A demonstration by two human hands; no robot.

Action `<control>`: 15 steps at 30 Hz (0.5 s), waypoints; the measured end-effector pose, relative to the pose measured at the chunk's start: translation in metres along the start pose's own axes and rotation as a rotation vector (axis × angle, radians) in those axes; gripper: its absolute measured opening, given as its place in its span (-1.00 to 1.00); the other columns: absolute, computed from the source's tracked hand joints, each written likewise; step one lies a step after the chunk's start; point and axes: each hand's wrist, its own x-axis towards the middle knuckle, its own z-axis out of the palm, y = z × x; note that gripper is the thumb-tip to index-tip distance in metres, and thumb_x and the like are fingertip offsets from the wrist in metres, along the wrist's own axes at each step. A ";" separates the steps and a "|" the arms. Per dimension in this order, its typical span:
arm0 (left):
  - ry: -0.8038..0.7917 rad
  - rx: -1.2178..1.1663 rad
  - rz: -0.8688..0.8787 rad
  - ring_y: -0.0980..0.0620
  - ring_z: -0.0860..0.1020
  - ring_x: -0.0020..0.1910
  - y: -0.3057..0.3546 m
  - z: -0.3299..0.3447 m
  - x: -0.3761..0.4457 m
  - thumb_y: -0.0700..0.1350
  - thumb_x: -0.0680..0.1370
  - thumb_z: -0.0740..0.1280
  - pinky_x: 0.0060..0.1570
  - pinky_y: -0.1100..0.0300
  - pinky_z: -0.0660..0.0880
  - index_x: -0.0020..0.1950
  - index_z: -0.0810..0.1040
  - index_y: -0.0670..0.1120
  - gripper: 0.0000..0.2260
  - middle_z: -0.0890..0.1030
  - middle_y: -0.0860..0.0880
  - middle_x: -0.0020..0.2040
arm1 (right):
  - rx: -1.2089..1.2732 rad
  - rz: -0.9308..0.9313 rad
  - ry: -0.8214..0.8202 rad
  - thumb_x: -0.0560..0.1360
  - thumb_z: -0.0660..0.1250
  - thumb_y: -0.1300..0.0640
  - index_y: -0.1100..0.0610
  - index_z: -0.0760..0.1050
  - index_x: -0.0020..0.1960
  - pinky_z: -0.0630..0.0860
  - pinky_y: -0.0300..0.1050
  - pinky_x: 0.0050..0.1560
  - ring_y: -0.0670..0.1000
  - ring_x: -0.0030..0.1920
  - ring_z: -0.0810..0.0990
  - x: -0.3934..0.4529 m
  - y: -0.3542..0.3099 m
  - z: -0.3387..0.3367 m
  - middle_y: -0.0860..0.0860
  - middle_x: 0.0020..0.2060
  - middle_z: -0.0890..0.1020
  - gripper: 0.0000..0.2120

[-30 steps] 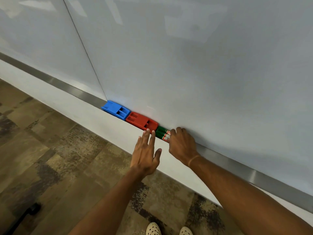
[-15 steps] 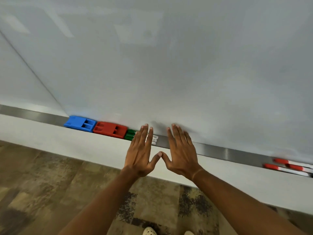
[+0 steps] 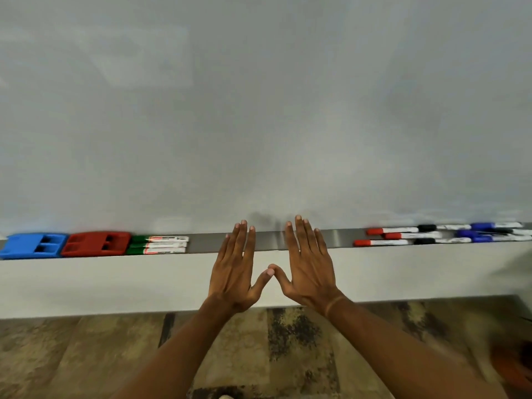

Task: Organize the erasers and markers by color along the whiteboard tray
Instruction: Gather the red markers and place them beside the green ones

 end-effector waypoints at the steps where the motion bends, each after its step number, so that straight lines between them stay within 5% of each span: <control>1: -0.006 0.002 -0.001 -0.08 -0.12 0.57 0.008 0.003 0.002 0.31 0.56 -0.04 0.51 -0.04 -0.08 0.57 -0.13 -0.16 -0.23 -0.10 -0.16 0.59 | 0.000 0.011 -0.001 0.49 -0.05 -0.38 0.17 -0.17 0.55 0.03 0.22 0.50 0.16 0.54 -0.18 -0.004 0.009 -0.003 0.15 0.55 -0.14 -0.14; 15: -0.012 0.019 -0.088 -0.02 -0.20 0.56 0.170 0.037 0.021 0.34 0.55 -0.10 0.53 0.01 -0.14 0.57 -0.19 -0.12 -0.23 -0.16 -0.12 0.59 | 0.042 0.051 -0.008 0.49 -0.04 -0.36 0.17 -0.17 0.54 -0.05 0.17 0.52 0.16 0.54 -0.16 -0.076 0.156 -0.037 0.16 0.54 -0.10 -0.15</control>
